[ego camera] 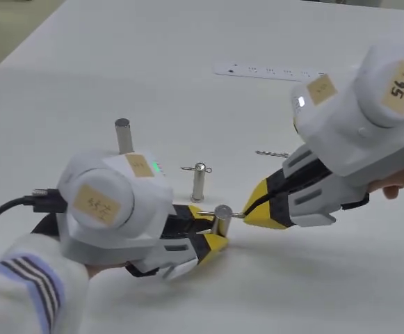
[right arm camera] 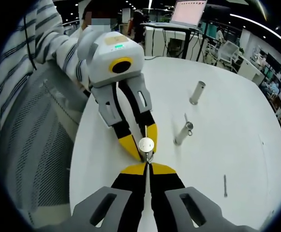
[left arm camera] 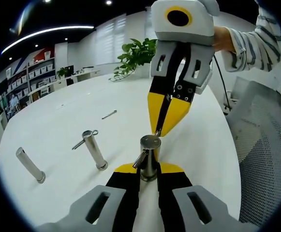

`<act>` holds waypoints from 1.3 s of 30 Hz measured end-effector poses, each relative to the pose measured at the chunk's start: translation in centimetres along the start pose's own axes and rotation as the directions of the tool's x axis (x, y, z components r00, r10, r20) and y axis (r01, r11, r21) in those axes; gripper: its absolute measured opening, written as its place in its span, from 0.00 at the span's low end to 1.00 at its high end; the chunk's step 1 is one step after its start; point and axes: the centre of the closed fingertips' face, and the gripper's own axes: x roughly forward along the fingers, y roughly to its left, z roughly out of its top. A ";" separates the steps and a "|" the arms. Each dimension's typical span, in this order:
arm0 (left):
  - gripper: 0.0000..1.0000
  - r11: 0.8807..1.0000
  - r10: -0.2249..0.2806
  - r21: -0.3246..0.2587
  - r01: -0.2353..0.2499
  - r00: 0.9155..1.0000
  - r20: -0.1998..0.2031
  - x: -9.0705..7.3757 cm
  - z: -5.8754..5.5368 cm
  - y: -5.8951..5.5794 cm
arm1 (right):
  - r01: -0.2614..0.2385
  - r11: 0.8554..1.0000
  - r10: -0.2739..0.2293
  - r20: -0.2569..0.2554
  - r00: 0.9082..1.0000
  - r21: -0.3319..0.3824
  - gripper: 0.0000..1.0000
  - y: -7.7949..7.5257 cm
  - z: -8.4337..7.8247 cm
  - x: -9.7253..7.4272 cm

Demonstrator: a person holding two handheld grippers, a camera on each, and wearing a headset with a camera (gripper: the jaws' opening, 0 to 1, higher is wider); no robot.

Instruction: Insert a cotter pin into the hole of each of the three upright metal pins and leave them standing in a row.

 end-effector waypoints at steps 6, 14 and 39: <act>0.11 1.000 0.002 -0.005 -0.002 1.000 0.015 0.0 0.0 0.0 | -0.004 1.000 0.004 -0.008 1.000 -0.013 0.03 0.2 0.0 0.3; 0.12 1.000 0.003 -0.023 -0.002 1.000 0.018 0.0 0.0 -0.1 | -0.007 1.000 0.007 -0.008 1.000 -0.013 0.05 0.3 0.0 0.3; 0.83 0.999 -0.043 -0.025 0.043 0.999 0.002 -3.1 -1.1 -0.6 | 0.001 0.998 -0.004 0.055 0.998 0.062 0.23 0.4 0.5 1.7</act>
